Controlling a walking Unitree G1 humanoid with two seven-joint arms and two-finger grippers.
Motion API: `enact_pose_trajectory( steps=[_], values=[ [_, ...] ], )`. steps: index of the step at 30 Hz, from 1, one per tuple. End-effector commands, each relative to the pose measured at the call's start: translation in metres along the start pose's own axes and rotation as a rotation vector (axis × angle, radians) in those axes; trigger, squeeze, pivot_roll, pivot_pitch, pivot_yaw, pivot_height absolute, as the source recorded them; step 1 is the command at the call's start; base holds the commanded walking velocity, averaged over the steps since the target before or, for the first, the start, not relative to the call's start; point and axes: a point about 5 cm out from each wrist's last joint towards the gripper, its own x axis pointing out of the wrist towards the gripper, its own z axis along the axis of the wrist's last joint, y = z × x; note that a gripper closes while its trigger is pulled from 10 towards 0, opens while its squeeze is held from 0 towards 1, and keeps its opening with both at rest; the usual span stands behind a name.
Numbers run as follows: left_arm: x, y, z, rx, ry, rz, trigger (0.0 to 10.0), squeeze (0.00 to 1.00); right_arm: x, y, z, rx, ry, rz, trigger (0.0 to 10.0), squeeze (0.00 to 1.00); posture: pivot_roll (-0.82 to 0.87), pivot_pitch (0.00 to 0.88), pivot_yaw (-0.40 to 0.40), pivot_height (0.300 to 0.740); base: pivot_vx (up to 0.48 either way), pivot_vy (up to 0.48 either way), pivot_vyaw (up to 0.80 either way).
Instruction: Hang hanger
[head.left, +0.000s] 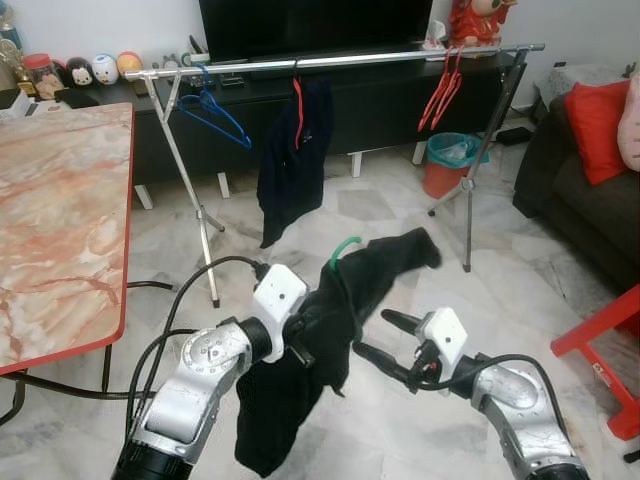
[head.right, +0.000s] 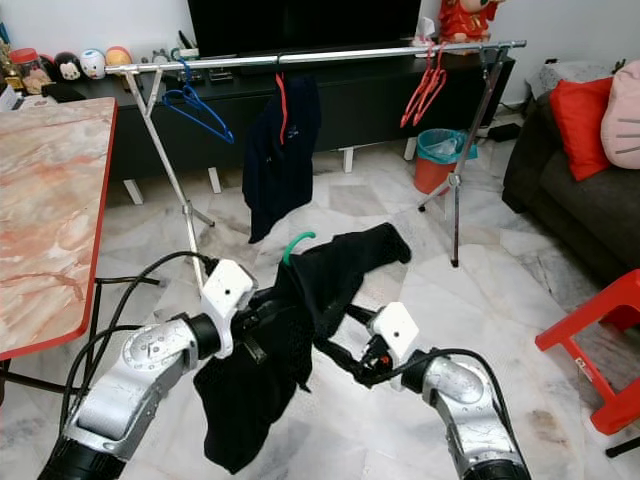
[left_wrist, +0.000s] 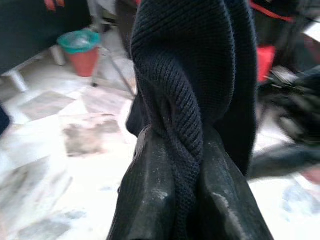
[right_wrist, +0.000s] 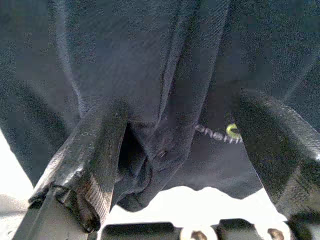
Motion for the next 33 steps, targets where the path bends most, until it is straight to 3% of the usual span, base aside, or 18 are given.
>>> enact_pose_trajectory(
  steps=[1,9,15,20,25,33],
  values=[
    [0.000,-0.006,0.008,0.011,-0.019,-0.048,10.0,0.00,-0.001,-0.002,-0.003,-0.001,0.012,-0.018,10.0,0.00,-0.02,0.000,-0.013,0.740,0.000,0.000,0.00],
    [0.000,-0.011,0.007,0.006,0.004,-0.076,10.0,0.00,-0.002,-0.005,-0.001,0.034,-0.026,-0.053,10.0,0.00,-0.01,0.000,-0.016,0.740,0.000,0.000,0.00],
    [0.000,-0.004,0.002,0.032,0.038,-0.001,10.0,0.00,-0.008,0.007,0.000,0.088,-0.003,0.118,10.0,0.00,-0.02,0.000,-0.020,0.740,0.000,0.000,0.00],
    [0.000,0.000,0.002,0.042,0.044,0.021,10.0,0.00,-0.013,0.014,-0.004,0.100,0.026,0.187,10.0,0.00,-0.02,0.000,-0.021,0.740,0.000,0.000,0.00],
    [0.001,0.001,0.000,0.047,0.053,0.045,10.0,0.00,-0.017,0.020,0.003,0.181,-0.014,0.264,10.0,0.00,-0.02,0.000,-0.020,0.740,0.000,0.000,0.00],
    [0.004,-0.003,0.001,0.041,0.044,0.037,10.0,0.00,-0.014,0.012,0.004,0.192,-0.047,0.174,10.0,0.00,-0.02,0.000,-0.023,0.740,0.000,0.000,0.00]
  ],
)
